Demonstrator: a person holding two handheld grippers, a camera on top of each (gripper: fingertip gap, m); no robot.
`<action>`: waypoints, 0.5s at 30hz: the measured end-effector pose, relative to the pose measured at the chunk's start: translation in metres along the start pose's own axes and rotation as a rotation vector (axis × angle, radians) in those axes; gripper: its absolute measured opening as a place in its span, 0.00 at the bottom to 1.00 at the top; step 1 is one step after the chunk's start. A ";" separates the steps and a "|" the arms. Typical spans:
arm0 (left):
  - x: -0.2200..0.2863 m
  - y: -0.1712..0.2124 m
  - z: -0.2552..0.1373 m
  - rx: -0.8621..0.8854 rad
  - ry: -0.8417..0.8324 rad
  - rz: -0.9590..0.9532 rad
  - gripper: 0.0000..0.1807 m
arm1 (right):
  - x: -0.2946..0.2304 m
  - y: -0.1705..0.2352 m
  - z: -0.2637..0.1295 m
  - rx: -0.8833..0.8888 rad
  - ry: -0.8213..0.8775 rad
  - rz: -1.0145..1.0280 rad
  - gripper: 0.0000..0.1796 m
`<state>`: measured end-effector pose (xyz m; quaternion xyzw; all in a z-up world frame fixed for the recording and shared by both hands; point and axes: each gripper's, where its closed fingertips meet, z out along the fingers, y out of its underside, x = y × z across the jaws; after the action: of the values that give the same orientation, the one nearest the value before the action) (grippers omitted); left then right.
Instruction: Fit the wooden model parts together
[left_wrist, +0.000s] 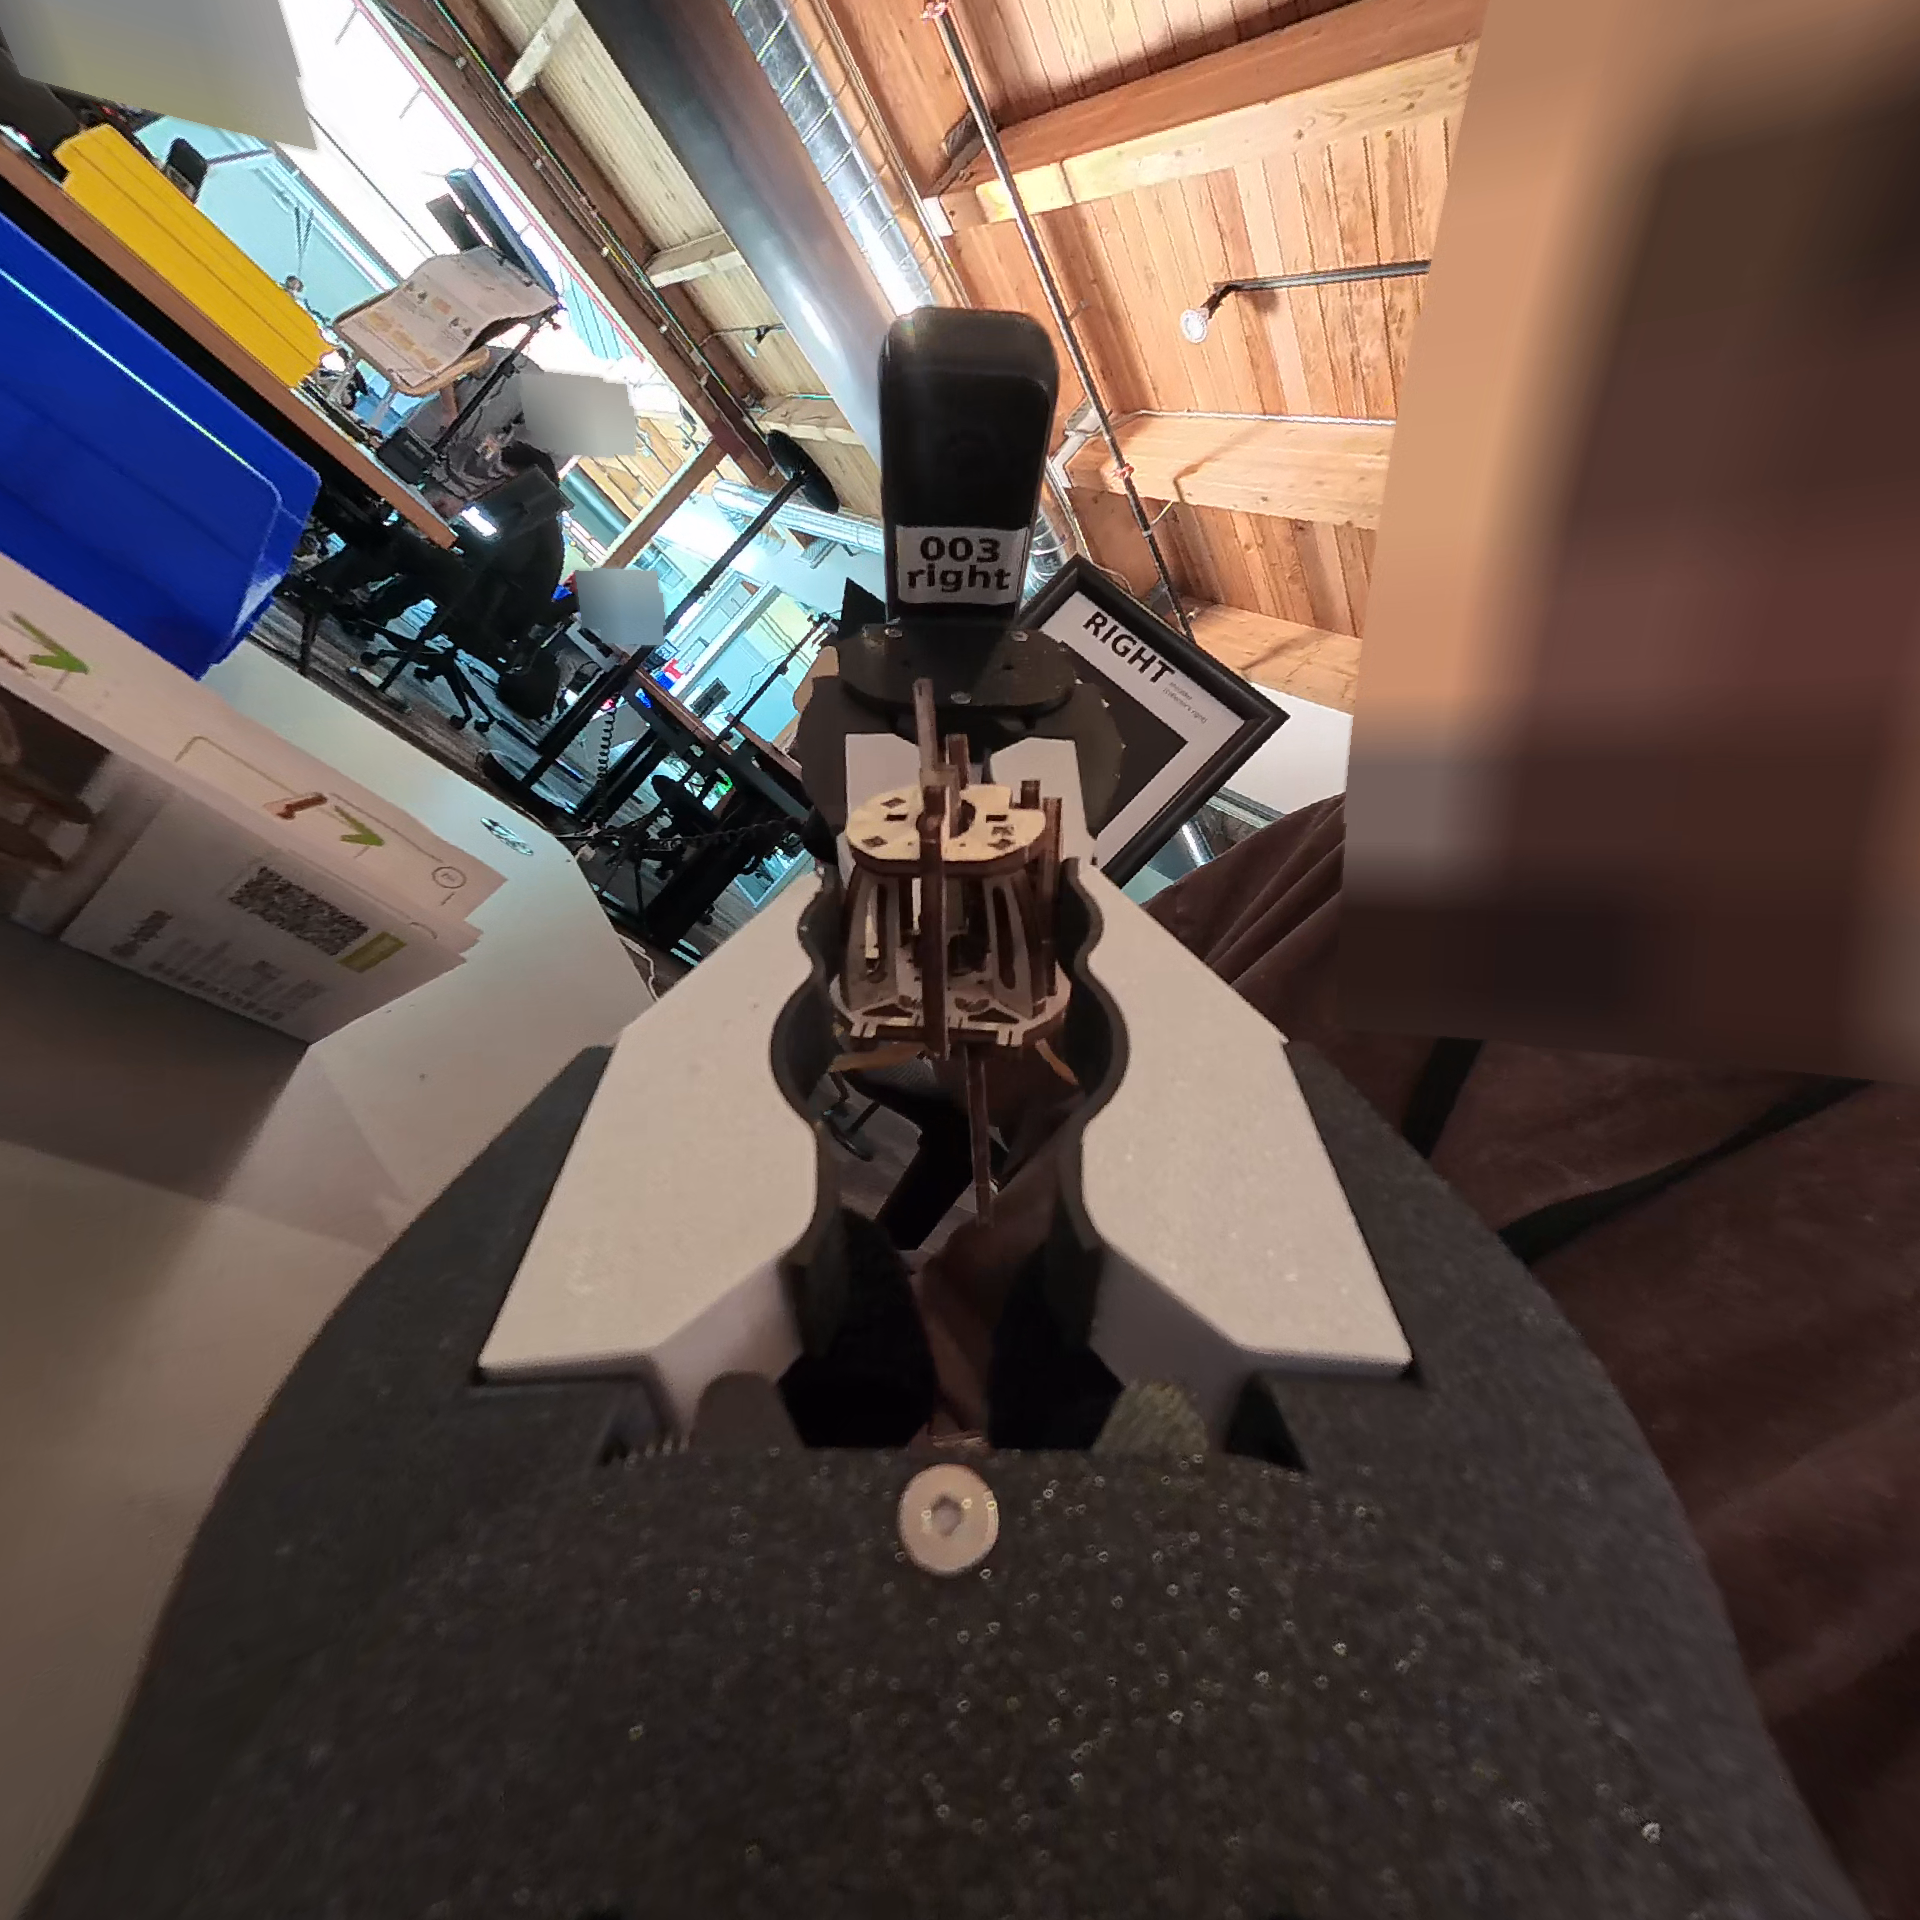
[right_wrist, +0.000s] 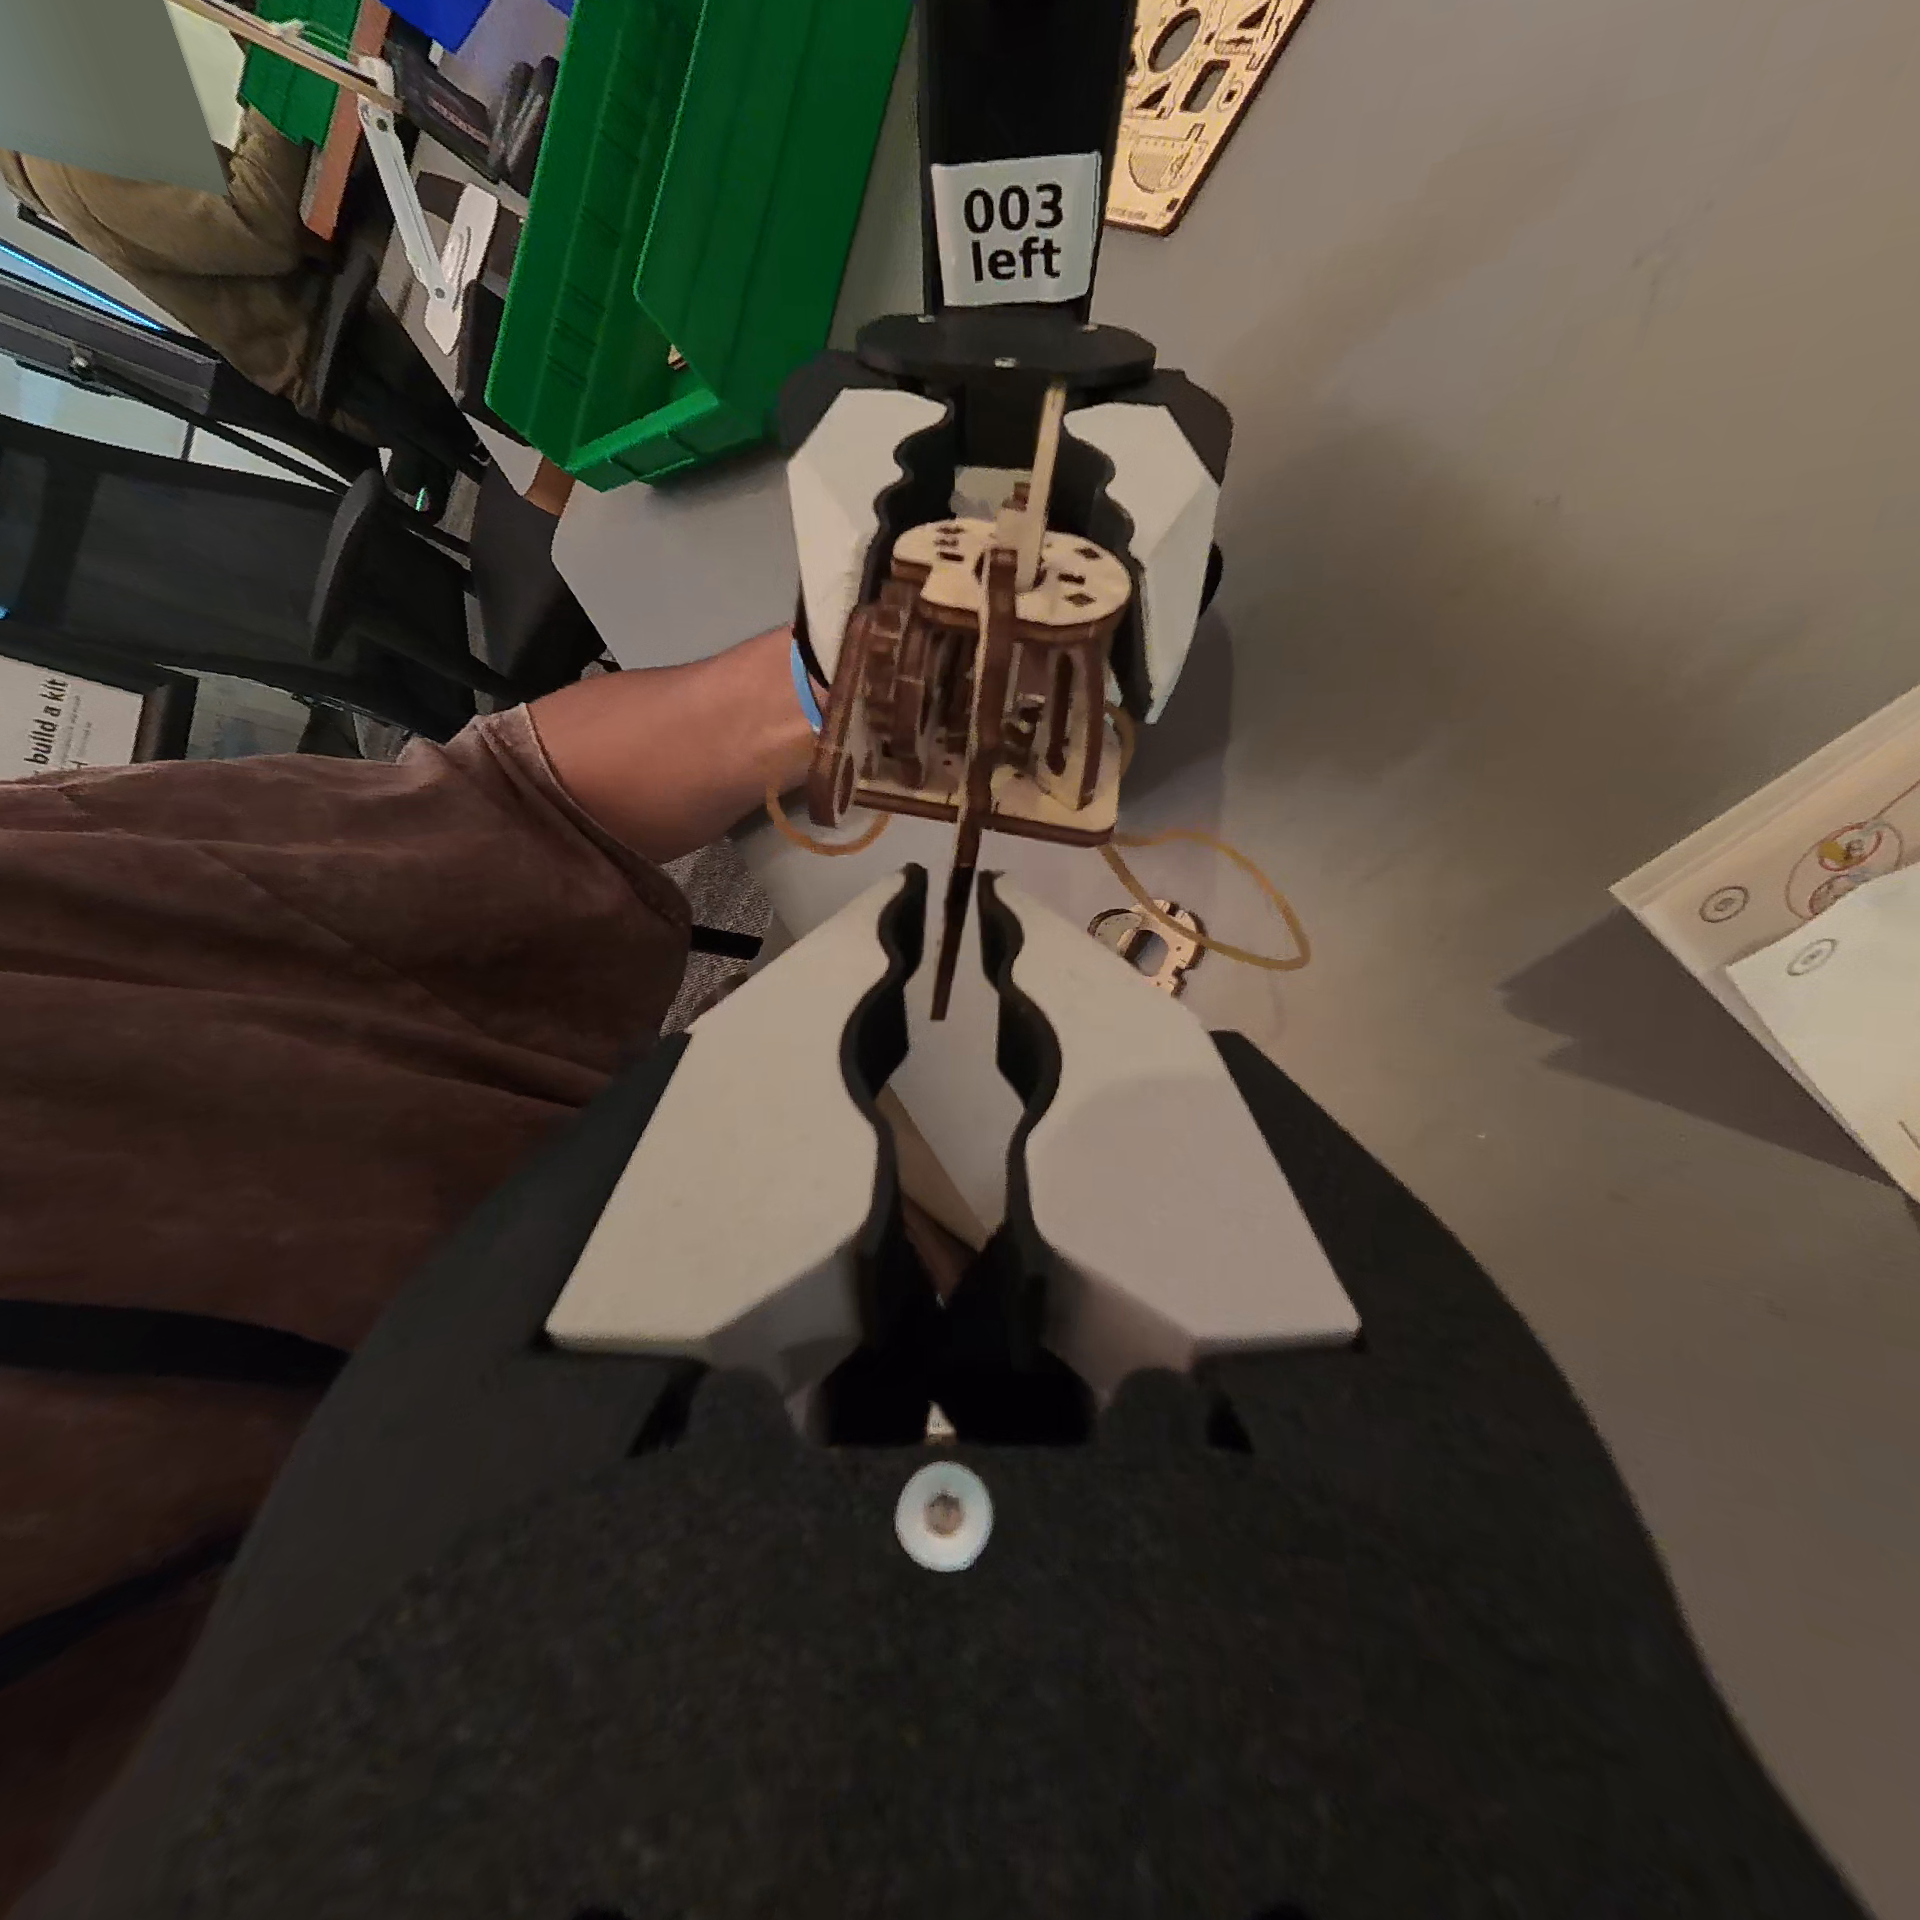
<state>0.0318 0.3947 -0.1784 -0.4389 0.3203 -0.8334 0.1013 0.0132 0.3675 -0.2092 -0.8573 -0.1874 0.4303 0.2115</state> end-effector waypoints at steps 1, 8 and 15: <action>0.001 0.000 0.000 0.001 0.004 -0.001 0.21 | 0.000 0.000 0.000 -0.001 0.000 -0.001 0.05; 0.002 0.004 0.002 -0.019 0.013 -0.004 0.21 | 0.000 0.005 0.000 -0.037 0.001 0.005 0.02; 0.004 0.016 0.008 -0.108 0.005 0.038 0.21 | -0.004 0.020 -0.002 -0.139 -0.027 0.071 0.02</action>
<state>0.0337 0.3765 -0.1826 -0.4354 0.3734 -0.8139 0.0924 0.0151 0.3481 -0.2159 -0.8701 -0.1890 0.4351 0.1336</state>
